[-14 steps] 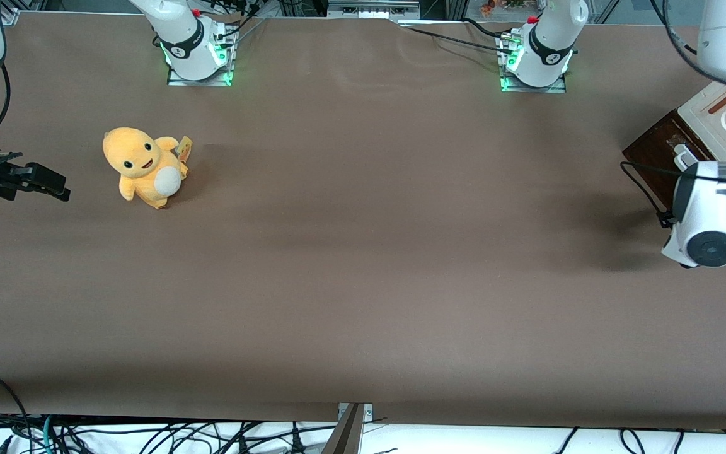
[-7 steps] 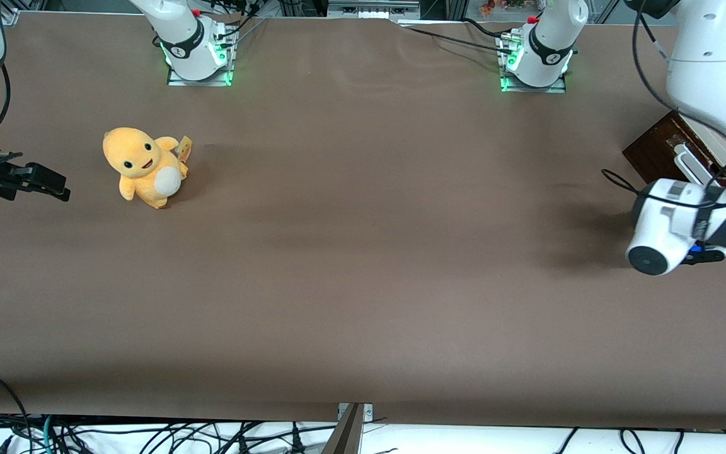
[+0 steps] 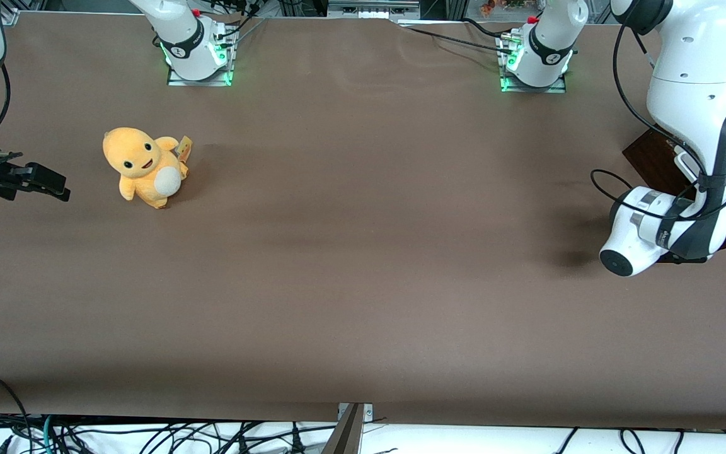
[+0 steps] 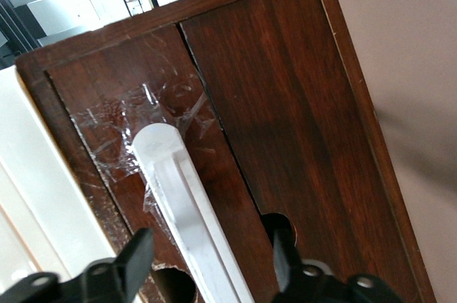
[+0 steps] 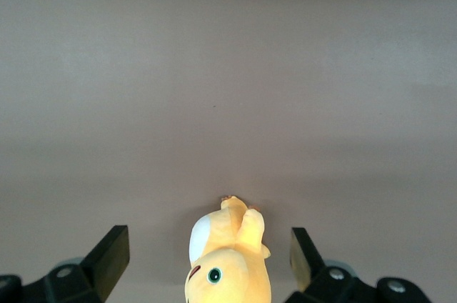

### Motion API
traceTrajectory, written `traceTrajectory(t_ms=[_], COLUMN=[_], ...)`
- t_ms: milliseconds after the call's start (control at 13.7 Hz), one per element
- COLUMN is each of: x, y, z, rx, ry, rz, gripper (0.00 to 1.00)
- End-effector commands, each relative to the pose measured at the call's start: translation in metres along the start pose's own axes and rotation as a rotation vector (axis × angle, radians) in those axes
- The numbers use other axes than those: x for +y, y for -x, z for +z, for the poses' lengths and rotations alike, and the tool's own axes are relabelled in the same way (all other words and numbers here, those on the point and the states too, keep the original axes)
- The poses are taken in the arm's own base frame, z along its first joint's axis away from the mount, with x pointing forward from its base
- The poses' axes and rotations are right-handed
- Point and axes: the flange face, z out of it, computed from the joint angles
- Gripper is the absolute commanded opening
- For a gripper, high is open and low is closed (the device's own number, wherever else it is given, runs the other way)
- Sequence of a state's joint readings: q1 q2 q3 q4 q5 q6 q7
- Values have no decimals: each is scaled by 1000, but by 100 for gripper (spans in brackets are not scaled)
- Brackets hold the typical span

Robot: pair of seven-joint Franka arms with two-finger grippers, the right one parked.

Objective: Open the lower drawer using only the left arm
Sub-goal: 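Close the left gripper around the white drawer handle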

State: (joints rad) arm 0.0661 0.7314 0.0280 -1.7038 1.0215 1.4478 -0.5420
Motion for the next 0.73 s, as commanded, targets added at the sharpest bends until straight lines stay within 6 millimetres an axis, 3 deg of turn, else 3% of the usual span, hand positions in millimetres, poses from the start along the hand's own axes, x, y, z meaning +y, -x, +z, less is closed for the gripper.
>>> traceTrajectory(t_ms=[0, 220, 512, 659], x=[1, -1, 4, 6], y=[-5, -8, -10, -11], z=[1, 5, 5, 3], rx=[3, 8, 11, 16], ry=[-46, -64, -77, -81], rz=[-9, -11, -1, 5], gripper=[59, 34, 20, 20])
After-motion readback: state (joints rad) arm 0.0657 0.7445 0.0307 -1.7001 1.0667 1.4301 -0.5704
